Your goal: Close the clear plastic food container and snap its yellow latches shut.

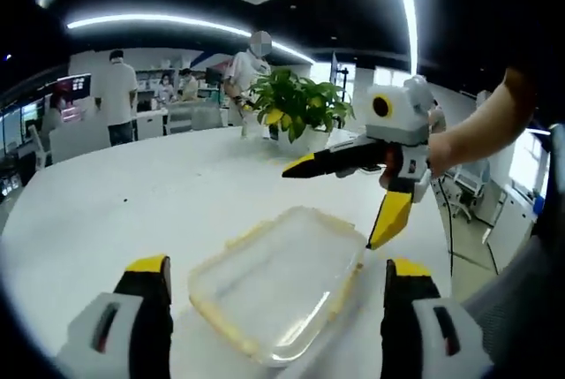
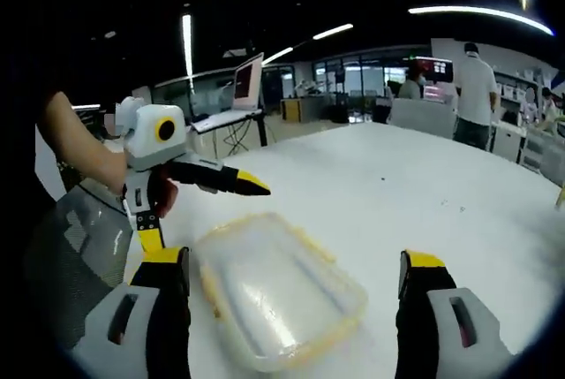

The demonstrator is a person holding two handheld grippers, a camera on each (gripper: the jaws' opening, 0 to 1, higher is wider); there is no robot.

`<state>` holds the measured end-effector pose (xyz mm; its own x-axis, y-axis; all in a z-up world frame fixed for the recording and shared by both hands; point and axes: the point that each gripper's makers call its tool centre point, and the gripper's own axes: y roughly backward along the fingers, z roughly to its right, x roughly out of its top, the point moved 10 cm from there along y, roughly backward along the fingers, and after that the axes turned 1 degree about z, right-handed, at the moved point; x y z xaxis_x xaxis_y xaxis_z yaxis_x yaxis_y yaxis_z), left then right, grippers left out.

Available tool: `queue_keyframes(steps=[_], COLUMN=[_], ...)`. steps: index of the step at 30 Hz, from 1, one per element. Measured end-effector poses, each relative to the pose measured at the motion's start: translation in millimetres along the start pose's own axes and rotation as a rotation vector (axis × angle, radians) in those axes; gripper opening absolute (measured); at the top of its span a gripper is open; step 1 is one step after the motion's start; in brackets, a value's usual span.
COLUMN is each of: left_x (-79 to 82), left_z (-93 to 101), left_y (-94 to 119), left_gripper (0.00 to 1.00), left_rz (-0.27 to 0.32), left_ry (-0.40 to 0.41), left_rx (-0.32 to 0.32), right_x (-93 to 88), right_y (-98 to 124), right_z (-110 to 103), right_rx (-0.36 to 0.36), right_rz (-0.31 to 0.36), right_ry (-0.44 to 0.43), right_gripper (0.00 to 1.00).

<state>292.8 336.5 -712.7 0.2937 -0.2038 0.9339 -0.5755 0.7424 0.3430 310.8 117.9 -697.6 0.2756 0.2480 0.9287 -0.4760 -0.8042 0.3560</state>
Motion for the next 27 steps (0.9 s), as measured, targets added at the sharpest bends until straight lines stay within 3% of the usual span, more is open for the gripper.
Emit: queue_keyframes(steps=[1, 3, 5, 7, 14, 27], left_x=[-0.7, 1.4, -6.4, -10.6, -32.3, -48.4], left_z=[-0.7, -1.2, -2.2, -1.7, 2.7, 0.6], left_y=[1, 4, 7, 8, 5, 0], left_gripper=[0.99, 0.99, 0.99, 0.99, 0.93, 0.86], left_rz=[0.007, 0.105, 0.032, 0.062, 0.001, -0.042], left_ry=[0.009, 0.057, 0.018, 0.014, 0.007, -0.017], left_rx=[0.008, 0.019, 0.034, 0.035, 0.044, 0.068], right_x=[-1.9, -5.3, -9.0, -15.1, -34.0, -71.7], right_y=[1, 4, 5, 5, 11, 9], right_z=[0, -1, -1, -5, -15, -16], right_rx=[-0.005, -0.025, -0.031, -0.033, -0.063, -0.118], right_rz=[-0.002, 0.007, 0.012, 0.003, 0.016, -0.034], right_ry=[-0.003, -0.008, -0.021, -0.023, 0.025, -0.009], right_gripper=[0.97, 0.97, 0.97, 0.98, 0.9, 0.93])
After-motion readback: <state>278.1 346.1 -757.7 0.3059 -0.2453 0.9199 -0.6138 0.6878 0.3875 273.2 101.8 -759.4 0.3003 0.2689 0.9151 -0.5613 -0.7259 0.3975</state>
